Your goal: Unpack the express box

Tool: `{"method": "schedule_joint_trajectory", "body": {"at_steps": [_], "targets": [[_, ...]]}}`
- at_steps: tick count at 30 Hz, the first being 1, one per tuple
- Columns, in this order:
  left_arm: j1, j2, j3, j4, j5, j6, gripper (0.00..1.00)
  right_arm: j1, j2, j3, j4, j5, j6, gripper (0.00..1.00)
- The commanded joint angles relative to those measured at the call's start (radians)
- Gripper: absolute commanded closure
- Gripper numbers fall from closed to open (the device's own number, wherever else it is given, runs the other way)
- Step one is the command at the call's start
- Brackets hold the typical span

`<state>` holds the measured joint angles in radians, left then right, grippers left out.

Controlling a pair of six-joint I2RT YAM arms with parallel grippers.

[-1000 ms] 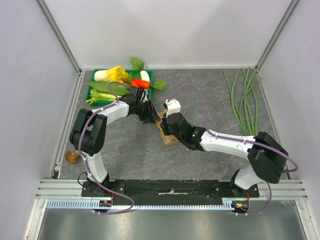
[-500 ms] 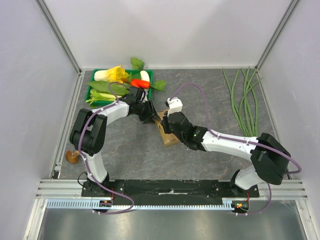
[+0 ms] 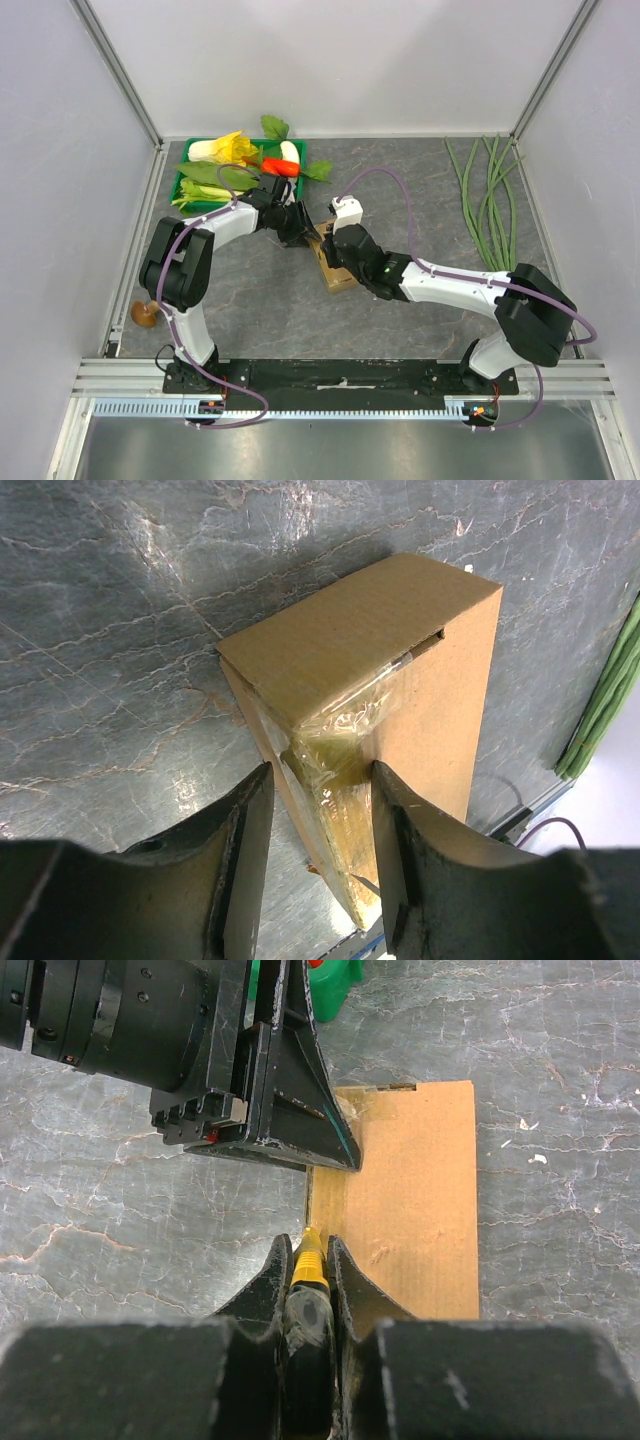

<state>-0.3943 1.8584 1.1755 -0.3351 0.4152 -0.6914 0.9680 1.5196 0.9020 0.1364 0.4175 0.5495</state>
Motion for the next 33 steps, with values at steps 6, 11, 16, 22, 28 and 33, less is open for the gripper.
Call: {"method": "schedule_joint_trajectory", "body": {"at_steps": [6, 11, 16, 22, 28, 33], "targets": [[0.0, 0.042, -0.025, -0.101, -0.108, 0.027, 0.51, 0.005, -0.026, 0.02, 0.005, -0.013, 0.016, 1.0], [0.0, 0.041, -0.025, -0.104, -0.115, 0.029, 0.51, 0.008, -0.042, 0.012, -0.021, -0.016, 0.027, 1.0], [0.0, 0.041, -0.025, -0.105, -0.115, 0.027, 0.51, 0.014, -0.058, 0.0, -0.04, -0.01, 0.038, 1.0], [0.0, 0.042, -0.025, -0.105, -0.116, 0.027, 0.51, 0.018, -0.05, 0.0, -0.047, -0.008, 0.038, 1.0], [-0.001, 0.042, -0.028, -0.105, -0.116, 0.027, 0.51, 0.023, -0.038, -0.005, -0.058, 0.0, 0.03, 1.0], [0.0, 0.045, -0.028, -0.105, -0.115, 0.027, 0.51, 0.028, -0.026, 0.002, -0.076, 0.01, 0.027, 1.0]]}}
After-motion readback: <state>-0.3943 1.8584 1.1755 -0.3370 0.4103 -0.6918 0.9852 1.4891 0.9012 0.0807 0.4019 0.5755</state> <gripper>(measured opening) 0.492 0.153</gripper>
